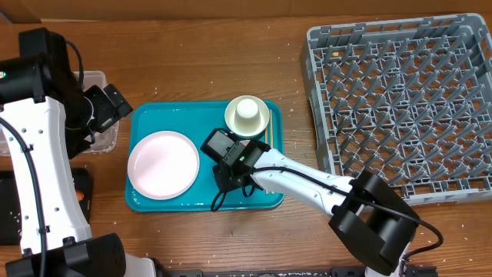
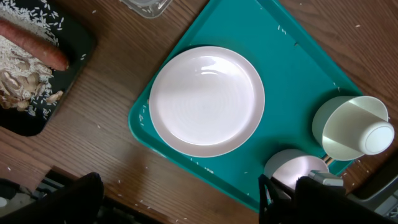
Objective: Sort waste into correct bins and load items into the dishwasher
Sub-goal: 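Carry the pink bowl right and set it in the dish rack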
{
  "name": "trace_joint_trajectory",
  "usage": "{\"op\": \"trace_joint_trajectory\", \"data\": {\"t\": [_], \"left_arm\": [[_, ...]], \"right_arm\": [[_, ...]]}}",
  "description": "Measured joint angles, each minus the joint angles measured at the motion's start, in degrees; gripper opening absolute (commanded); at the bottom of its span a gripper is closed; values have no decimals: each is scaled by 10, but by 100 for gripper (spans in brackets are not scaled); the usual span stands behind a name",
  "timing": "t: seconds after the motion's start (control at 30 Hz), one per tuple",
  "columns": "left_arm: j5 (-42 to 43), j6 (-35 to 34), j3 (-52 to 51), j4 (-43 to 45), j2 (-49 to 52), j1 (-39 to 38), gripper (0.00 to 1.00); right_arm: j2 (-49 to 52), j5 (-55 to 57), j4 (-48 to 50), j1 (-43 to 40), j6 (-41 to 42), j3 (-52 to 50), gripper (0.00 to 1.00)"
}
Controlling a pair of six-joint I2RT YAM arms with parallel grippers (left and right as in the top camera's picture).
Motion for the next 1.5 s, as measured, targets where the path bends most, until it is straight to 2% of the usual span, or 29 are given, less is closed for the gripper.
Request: {"op": "trace_joint_trajectory", "data": {"t": [0.33, 0.53, 0.77, 0.83, 0.93, 1.03, 1.07, 1.17, 1.27, 1.37, 1.5], "left_arm": [[0, 0, 0, 0, 0, 0, 100], [0, 0, 0, 0, 0, 0, 100], [0, 0, 0, 0, 0, 0, 100], [0, 0, 0, 0, 0, 0, 100], [0, 0, 0, 0, 0, 0, 100], [0, 0, 0, 0, 0, 0, 100], [0, 0, 0, 0, 0, 0, 100], [0, 0, 0, 0, 0, 0, 100], [0, 0, 0, 0, 0, 0, 100], [0, 0, 0, 0, 0, 0, 100], [0, 0, 0, 0, 0, 0, 100]], "right_arm": [[0, 8, -57, 2, -3, 41, 4], [-16, -26, -91, 2, -2, 84, 4], [-138, -40, -134, -26, -2, 116, 4], [-184, -41, -144, -63, -9, 120, 4], [-260, -58, -157, -190, -31, 131, 4], [-293, -129, -153, -350, -80, 133, 4], [-294, -183, -147, -429, -115, 133, 4], [-272, -322, -137, -549, -182, 133, 4], [-228, -431, -120, -633, -222, 133, 4], [-153, -552, -88, -688, -252, 133, 4], [-66, -663, -41, -708, -267, 132, 4]]}}
